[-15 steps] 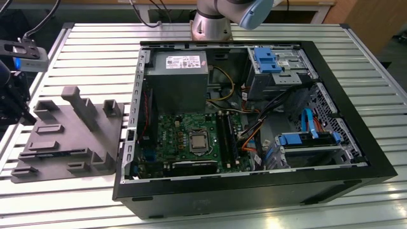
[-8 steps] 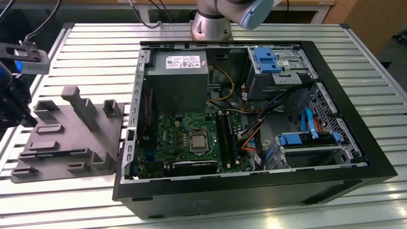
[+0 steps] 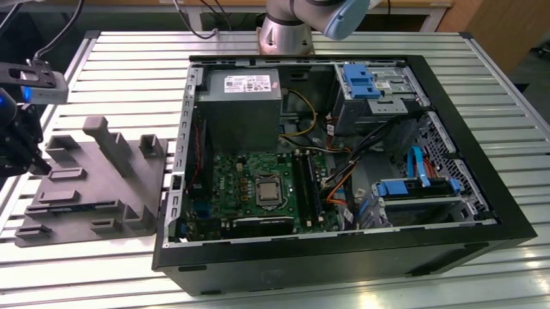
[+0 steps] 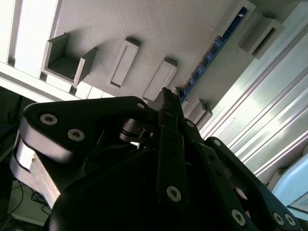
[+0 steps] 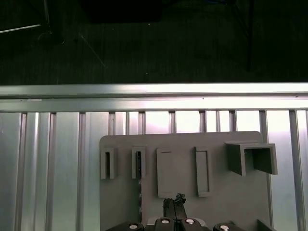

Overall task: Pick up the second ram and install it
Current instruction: 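Pick up the second ram and move it above second insertion slot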

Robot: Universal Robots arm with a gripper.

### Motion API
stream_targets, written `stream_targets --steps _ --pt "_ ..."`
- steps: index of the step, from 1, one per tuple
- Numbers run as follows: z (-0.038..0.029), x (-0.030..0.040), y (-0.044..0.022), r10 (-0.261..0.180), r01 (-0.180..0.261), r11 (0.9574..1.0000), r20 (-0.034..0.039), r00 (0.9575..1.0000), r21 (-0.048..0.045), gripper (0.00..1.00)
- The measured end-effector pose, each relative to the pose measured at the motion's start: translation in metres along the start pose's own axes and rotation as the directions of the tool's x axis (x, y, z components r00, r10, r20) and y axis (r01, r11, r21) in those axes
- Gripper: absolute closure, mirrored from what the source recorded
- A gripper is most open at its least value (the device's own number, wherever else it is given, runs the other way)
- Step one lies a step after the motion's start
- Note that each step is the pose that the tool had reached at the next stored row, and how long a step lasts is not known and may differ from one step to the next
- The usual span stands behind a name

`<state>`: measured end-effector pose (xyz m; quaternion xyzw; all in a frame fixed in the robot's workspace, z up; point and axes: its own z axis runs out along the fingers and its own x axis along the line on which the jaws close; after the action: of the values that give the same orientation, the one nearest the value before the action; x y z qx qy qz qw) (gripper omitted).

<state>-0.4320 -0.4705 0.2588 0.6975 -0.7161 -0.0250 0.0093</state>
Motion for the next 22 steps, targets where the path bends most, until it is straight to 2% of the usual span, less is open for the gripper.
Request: stream_targets --steps 22 --pt "0.0081 0.0021 -0.0005 -0.009 0.009 1.0 -0.0006 1.0 -0.0005 0.89"
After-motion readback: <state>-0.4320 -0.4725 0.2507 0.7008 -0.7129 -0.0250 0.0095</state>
